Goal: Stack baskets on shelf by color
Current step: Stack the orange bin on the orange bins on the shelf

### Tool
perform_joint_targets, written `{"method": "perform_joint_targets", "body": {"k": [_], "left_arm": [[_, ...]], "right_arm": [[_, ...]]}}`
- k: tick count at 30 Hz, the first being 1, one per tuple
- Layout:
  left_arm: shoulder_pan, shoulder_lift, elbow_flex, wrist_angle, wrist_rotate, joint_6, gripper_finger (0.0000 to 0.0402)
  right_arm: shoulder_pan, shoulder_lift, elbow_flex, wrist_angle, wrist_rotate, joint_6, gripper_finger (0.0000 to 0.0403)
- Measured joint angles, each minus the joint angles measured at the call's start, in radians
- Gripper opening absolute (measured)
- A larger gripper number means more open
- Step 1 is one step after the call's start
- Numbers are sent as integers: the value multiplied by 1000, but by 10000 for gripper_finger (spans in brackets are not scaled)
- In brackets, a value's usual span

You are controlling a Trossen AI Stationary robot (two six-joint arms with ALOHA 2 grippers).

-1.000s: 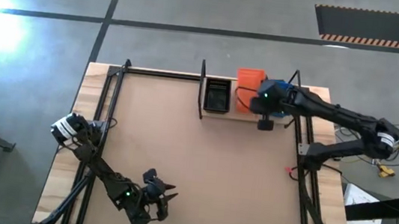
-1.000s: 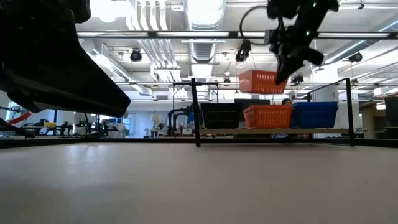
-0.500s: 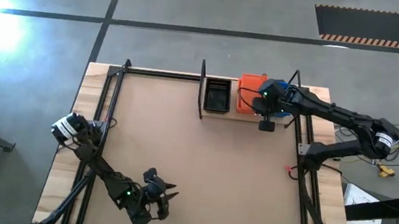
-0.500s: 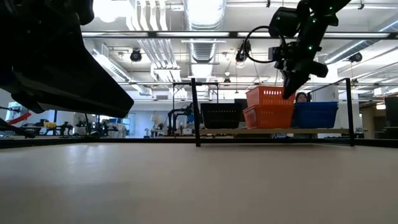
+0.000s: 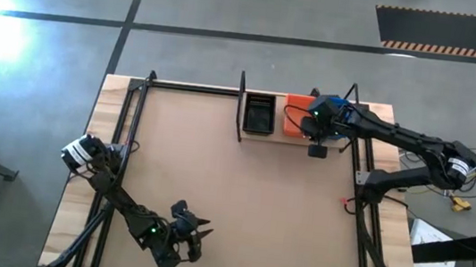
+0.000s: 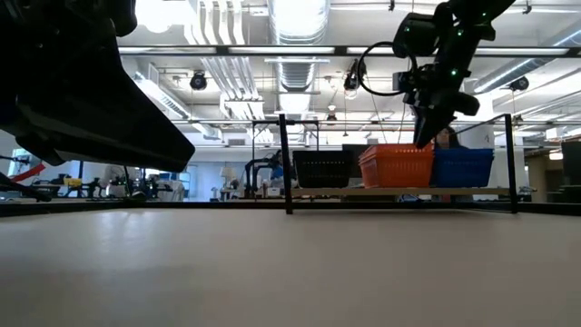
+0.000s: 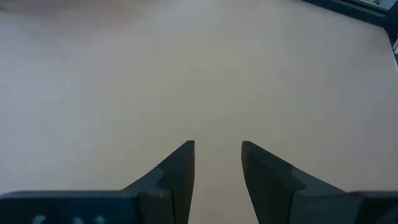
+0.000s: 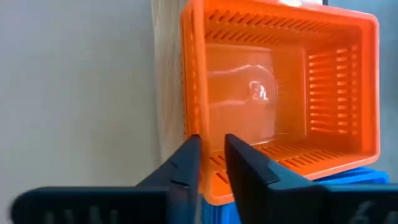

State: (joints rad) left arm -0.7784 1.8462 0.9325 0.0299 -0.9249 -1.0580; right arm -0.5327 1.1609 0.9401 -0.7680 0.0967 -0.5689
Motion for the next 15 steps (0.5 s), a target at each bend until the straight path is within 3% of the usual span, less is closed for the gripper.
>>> {"method": "perform_joint_targets", "body": {"k": [8,11,15], "left_arm": [[0,0,0,0,0,0,116],[0,0,0,0,0,1,116],[0,0,0,-1,0,1,116]], "right_arm": [[2,-5,13,4,-20,27,170],[5,-5,17,5,-108,35,186],[5,24,9,17,-123,48,182]]}}
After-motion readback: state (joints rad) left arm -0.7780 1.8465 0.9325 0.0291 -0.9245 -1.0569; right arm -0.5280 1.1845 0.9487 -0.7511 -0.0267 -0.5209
